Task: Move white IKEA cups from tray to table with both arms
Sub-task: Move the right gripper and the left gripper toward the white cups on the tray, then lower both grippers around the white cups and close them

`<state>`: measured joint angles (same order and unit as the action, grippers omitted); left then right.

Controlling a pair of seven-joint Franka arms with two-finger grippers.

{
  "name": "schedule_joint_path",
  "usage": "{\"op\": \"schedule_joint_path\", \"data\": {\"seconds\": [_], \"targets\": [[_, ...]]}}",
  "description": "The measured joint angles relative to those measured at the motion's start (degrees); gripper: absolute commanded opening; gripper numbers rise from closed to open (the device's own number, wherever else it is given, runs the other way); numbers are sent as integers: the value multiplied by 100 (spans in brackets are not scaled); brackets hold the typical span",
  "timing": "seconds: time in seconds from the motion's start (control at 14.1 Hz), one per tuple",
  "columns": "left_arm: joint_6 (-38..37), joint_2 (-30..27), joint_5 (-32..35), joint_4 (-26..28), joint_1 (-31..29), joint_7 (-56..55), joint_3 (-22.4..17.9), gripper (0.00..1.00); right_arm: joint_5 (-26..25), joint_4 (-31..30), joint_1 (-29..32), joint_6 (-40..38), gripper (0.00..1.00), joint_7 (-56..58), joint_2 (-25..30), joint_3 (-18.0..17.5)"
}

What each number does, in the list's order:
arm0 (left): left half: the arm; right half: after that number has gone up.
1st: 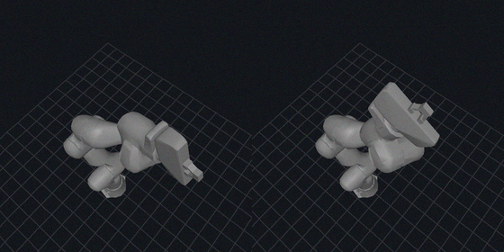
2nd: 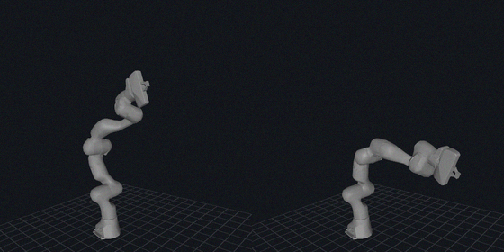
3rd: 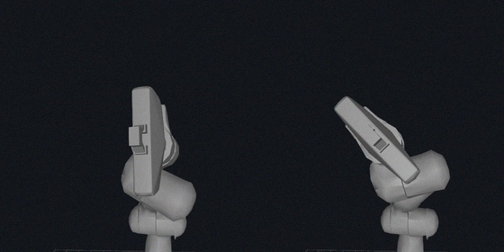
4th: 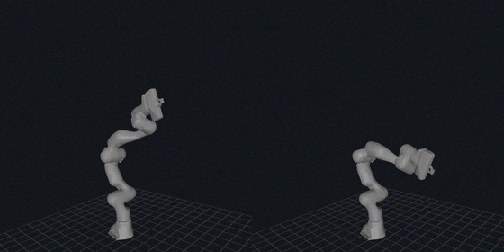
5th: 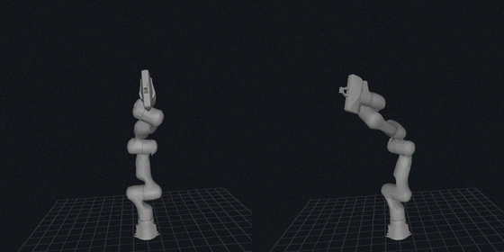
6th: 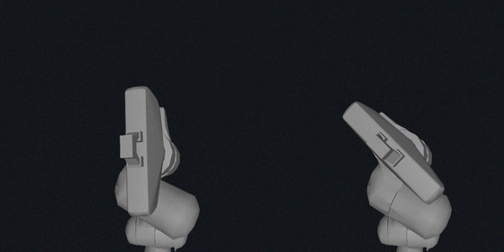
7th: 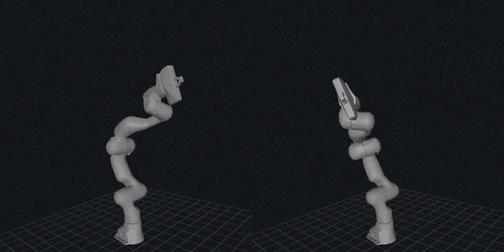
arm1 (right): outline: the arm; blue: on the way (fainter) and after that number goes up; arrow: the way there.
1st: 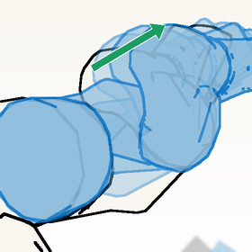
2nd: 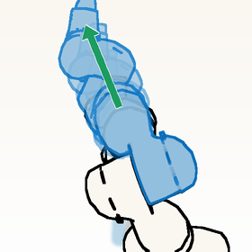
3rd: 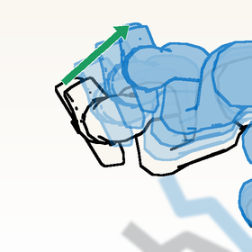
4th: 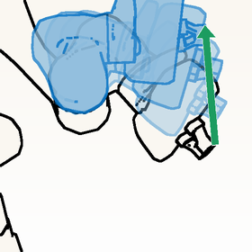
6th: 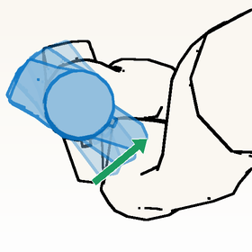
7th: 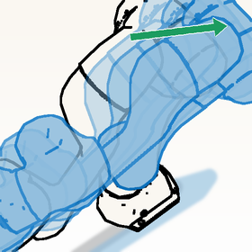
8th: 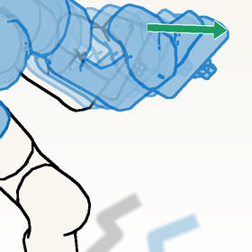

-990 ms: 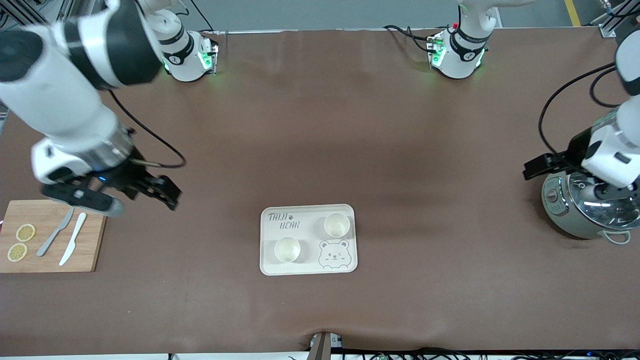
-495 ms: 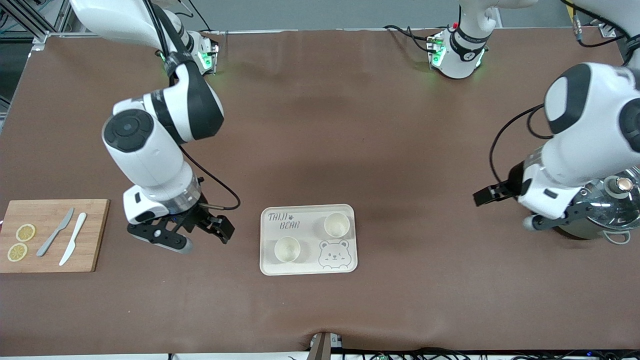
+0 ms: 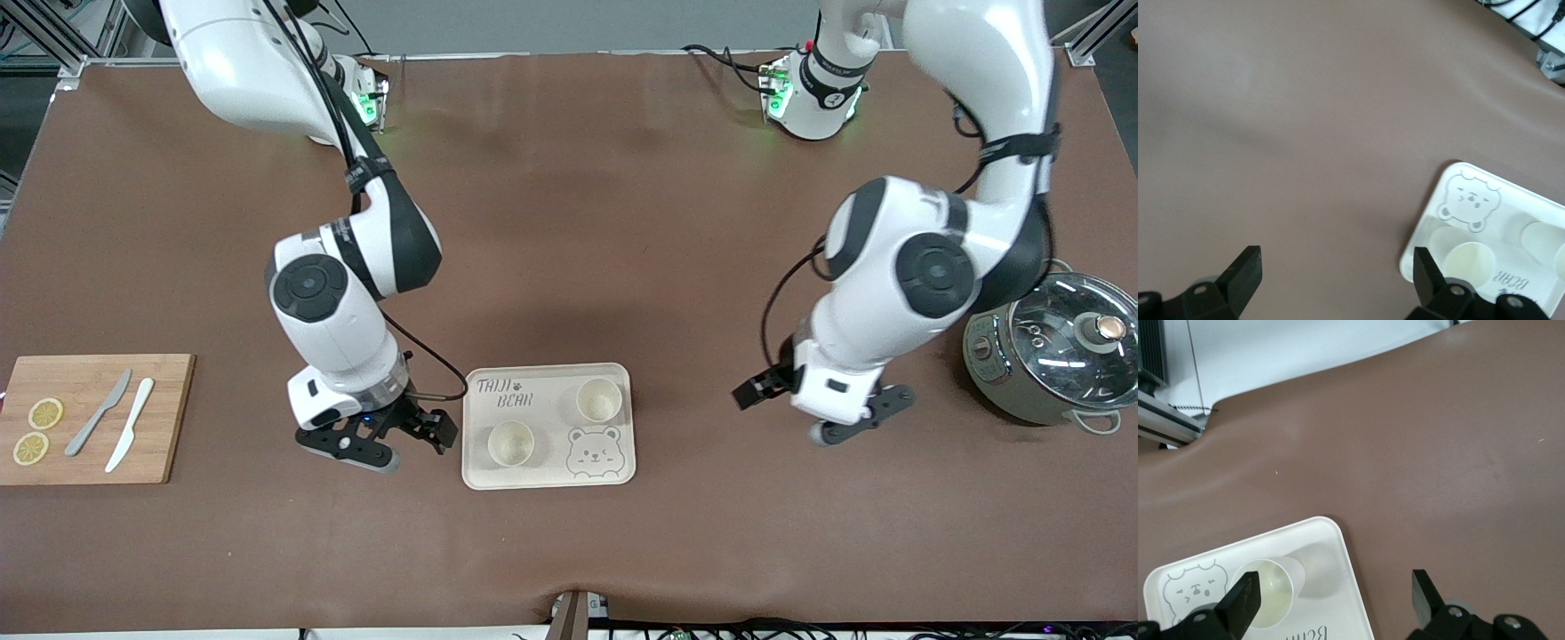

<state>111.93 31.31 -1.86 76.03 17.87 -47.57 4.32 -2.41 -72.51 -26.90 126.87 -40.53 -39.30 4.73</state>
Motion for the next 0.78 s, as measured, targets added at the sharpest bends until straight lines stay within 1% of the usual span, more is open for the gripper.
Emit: {"op": "schedule_joint_path", "data": {"seconds": [0.14,0.35,0.49,0.78], "targets": [[257,264,0,-124,313,-448,-93,100,0,5,-46,11,100,-5,-118,0],[680,556,0,-195,927,-921,-499,100,0,8,-101,109,100,-7,-263,0],[958,729,0,-209,1265,-1144,-679,100,0,8,-145,193,100,-9,-360,0],[1159,966,0,-235,1587,-1234,-721,100,0,10,-211,573,100,-58,-639,0]]}}
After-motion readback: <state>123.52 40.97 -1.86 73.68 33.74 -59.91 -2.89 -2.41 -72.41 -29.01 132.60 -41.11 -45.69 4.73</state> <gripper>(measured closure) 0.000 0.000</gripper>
